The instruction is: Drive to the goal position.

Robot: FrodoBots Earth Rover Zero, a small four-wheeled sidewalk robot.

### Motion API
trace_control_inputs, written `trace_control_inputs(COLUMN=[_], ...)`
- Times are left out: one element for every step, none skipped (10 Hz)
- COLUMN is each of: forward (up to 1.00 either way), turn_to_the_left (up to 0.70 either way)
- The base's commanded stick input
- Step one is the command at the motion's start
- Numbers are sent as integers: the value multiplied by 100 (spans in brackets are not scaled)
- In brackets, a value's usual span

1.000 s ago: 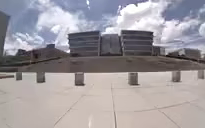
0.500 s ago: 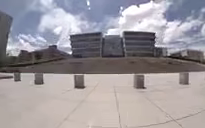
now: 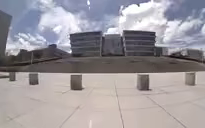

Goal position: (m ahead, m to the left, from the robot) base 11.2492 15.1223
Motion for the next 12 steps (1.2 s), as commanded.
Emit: trace_control_inputs(forward=[70,70,70,70,70,70,70,70,70,70,70,70], turn_to_the_left=[0,5,6,-31,-13,1,0,0,0,0,0,0])
